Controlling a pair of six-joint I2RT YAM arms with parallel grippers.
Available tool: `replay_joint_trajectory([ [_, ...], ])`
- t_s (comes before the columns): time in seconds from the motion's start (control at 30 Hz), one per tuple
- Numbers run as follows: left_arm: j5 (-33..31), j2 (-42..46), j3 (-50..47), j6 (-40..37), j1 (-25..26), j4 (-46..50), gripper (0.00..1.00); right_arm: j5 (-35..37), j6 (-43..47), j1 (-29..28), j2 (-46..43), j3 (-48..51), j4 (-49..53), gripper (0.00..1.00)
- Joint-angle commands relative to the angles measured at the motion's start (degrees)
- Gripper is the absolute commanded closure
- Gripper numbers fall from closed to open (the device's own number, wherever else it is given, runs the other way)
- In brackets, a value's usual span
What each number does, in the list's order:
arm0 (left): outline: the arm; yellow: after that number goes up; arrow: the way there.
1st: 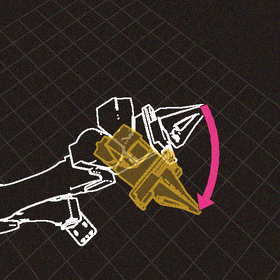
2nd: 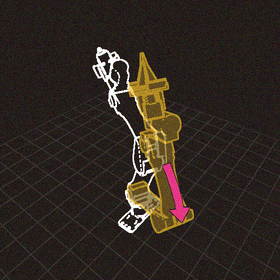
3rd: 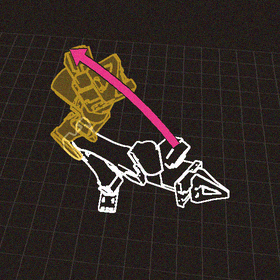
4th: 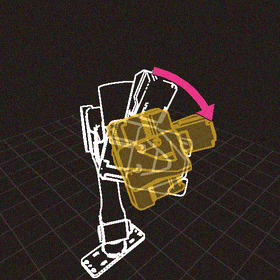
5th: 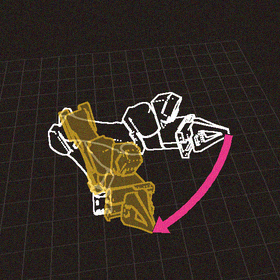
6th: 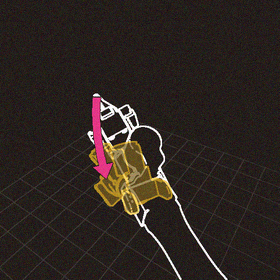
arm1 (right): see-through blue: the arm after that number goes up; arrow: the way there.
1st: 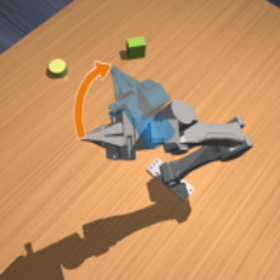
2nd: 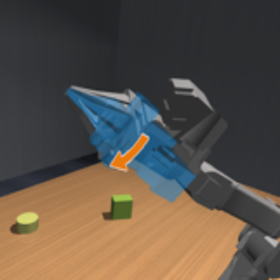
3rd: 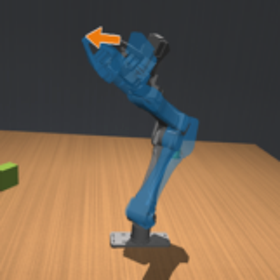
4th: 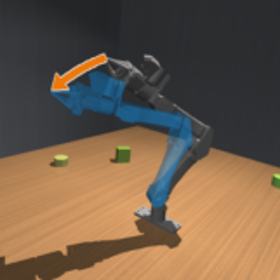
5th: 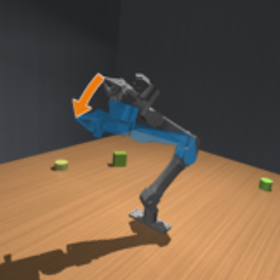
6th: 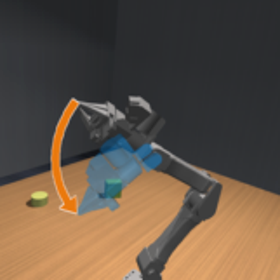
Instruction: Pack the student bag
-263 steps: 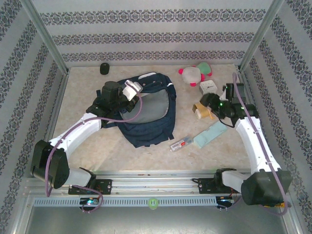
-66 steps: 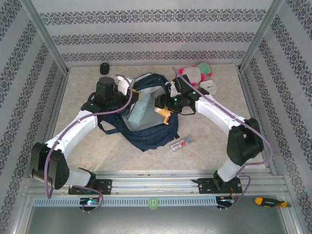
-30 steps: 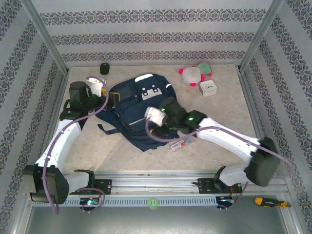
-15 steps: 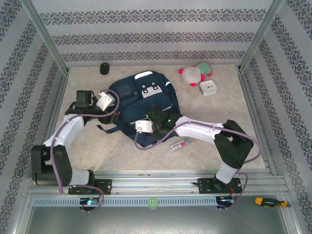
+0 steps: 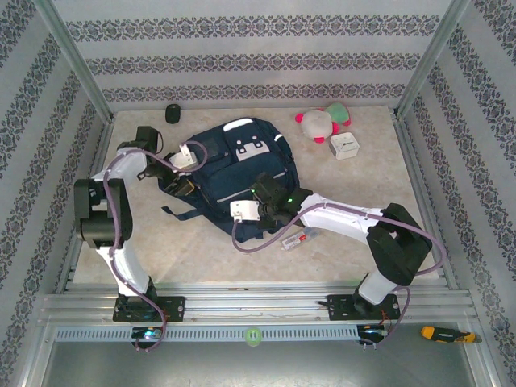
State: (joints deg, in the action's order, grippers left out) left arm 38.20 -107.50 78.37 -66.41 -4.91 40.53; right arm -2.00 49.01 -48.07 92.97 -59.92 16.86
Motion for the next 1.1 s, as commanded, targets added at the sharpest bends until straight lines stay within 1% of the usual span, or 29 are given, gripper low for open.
replay_joint_trajectory([
  [0.0, 4.9, -3.9, 3.8, -5.7, -0.5, 9.1, 0.26, -0.5, 0.1, 0.7, -2.1, 0.6, 0.0, 0.98],
  [0.07, 4.5, -5.6, 4.8, -5.7, -0.3, 10.1, 0.26, -0.3, -0.2, 0.9, -2.0, 0.8, 0.0, 0.98],
  [0.13, 2.7, -6.4, 4.7, -6.4, 0.0, 10.8, 0.26, -0.1, -1.2, 1.0, -1.8, 0.6, 0.0, 0.98],
  [0.2, 1.7, -6.5, 3.8, -6.5, 0.5, 10.4, 0.28, -0.1, -2.3, 1.2, -1.7, 0.5, 0.0, 0.98],
  [0.3, 1.4, -6.1, 2.2, -6.0, 1.0, 8.7, 0.37, -0.4, -3.2, 1.3, -1.7, 0.5, -0.5, 0.99],
  [0.43, 3.1, -5.8, 1.9, -7.1, 2.1, 10.1, 0.56, 0.3, -4.9, 1.7, -1.2, 0.1, -1.1, 0.99],
  [0.6, 3.7, -4.8, 1.3, -7.5, 2.9, 10.9, 0.65, 0.8, -6.4, 1.9, -0.8, -0.3, -1.5, 1.0],
  [0.63, 3.9, -4.0, 0.8, -7.6, 3.1, 10.9, 0.7, 0.6, -7.1, 2.1, -0.8, -0.4, -1.7, 1.0],
  [0.67, 4.4, -1.9, -1.1, -7.3, 3.3, 9.4, 0.78, 0.9, -8.0, 2.2, -0.6, -0.4, -2.1, 1.0],
  [0.73, 4.5, -0.4, -2.5, -6.6, 3.5, 7.9, 0.87, 1.5, -9.0, 2.3, -0.4, -0.4, -2.5, 1.0],
  [0.9, 4.4, 2.6, -4.7, -4.9, 4.2, 5.3, 0.98, 2.0, -10.6, 2.3, -0.5, -0.1, -3.0, 1.0],
  [0.97, 3.9, 3.9, -5.6, -3.5, 4.5, 3.7, 1.0, 2.3, -11.5, 2.4, -0.4, 0.1, -3.3, 1.0],
  [1.07, 2.0, 6.4, -7.0, -2.0, 5.1, 1.8, 1.0, 4.3, -14.2, 2.4, -0.2, -0.4, -3.7, 1.0],
])
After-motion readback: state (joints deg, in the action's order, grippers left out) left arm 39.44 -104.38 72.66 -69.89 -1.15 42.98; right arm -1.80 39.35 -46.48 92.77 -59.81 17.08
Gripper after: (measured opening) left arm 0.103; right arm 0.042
